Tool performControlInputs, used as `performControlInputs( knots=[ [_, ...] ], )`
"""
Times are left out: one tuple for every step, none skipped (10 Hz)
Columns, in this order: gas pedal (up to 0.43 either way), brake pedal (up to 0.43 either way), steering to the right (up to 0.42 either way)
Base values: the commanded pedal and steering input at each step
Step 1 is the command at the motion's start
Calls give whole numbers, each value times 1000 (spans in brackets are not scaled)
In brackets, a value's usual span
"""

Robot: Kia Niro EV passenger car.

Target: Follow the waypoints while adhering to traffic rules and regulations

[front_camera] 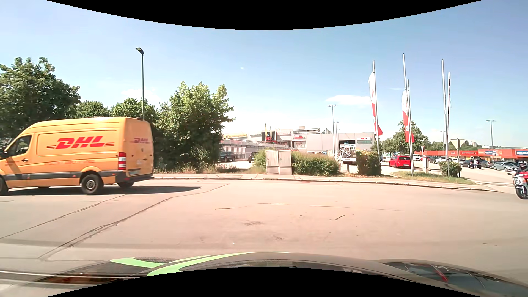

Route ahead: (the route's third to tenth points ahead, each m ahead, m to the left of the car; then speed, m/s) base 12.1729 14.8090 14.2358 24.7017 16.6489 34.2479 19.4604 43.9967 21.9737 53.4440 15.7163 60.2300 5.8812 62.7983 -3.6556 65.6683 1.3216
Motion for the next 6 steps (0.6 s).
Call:
performControlInputs(
  knots=[
    [0, 220, -21],
    [0, 207, -20],
    [0, 195, -17],
    [0, 189, -9],
    [0, 195, -3],
    [0, 207, -3]
  ],
)
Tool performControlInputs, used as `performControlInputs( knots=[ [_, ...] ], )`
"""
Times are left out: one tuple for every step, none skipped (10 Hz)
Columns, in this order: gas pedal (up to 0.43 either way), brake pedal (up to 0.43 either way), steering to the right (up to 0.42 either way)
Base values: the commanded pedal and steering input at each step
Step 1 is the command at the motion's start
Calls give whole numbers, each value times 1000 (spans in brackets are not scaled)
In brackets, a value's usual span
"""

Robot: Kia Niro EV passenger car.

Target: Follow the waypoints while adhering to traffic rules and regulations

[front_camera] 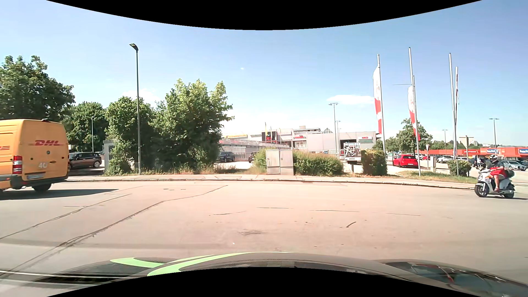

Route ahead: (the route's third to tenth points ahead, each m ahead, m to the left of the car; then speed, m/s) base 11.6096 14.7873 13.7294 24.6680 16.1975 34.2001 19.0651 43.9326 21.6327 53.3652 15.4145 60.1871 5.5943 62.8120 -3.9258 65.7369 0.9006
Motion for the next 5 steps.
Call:
performControlInputs(
  knots=[
    [0, 213, -3],
    [0, 213, -2],
    [0, 213, -3],
    [0, 220, -2],
    [0, 220, -2]
  ],
)
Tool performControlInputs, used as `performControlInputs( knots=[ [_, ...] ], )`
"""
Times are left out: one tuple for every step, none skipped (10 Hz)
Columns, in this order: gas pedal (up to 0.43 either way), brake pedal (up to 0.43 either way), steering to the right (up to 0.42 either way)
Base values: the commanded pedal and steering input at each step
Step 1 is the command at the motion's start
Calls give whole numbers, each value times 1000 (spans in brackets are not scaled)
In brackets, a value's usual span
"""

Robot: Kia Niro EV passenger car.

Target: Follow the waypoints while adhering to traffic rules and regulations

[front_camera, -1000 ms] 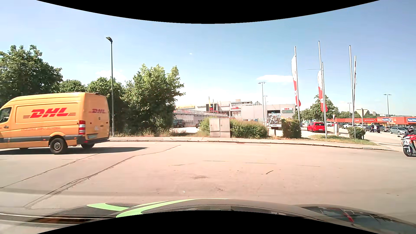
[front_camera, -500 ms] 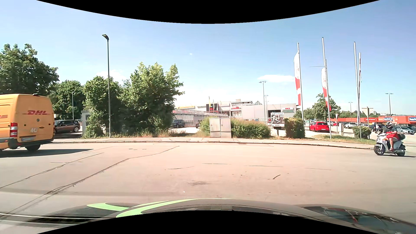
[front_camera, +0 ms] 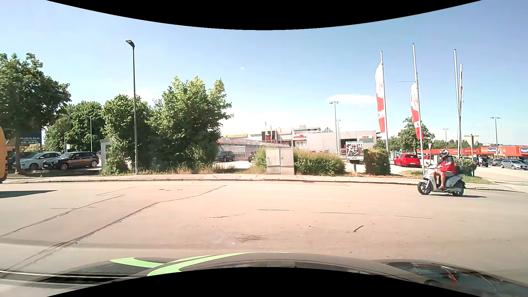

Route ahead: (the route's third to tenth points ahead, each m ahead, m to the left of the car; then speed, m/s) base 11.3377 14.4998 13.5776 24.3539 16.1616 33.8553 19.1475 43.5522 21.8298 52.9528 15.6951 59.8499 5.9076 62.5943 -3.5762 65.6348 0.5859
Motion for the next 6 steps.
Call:
performControlInputs(
  knots=[
    [0, 220, -2],
    [0, 213, -1],
    [0, 207, 0],
    [0, 165, 0],
    [0, 24, 0],
    [0, 0, 0]
  ],
)
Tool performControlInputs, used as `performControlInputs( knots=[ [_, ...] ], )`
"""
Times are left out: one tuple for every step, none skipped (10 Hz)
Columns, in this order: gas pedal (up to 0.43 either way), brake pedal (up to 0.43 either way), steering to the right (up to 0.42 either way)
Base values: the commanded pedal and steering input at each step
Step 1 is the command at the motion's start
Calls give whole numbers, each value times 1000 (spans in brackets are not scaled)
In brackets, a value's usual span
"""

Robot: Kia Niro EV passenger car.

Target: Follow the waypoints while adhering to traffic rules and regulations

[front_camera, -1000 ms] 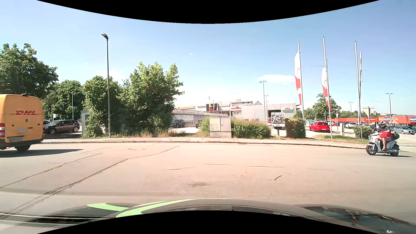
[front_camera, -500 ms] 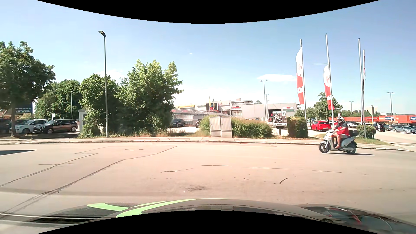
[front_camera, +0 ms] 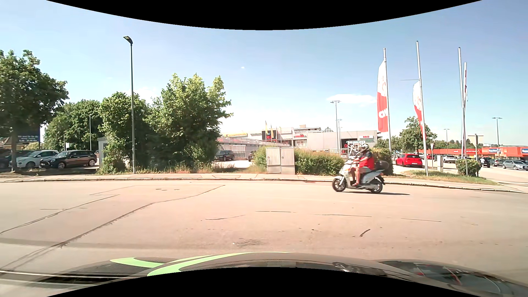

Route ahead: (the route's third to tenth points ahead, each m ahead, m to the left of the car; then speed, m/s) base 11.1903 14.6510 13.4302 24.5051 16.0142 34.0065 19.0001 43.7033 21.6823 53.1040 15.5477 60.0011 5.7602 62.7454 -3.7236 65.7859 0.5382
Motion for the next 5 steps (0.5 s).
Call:
performControlInputs(
  knots=[
    [0, 0, 0],
    [28, 0, 0],
    [169, 0, 0],
    [177, 0, 0],
    [197, 0, -1]
  ],
)
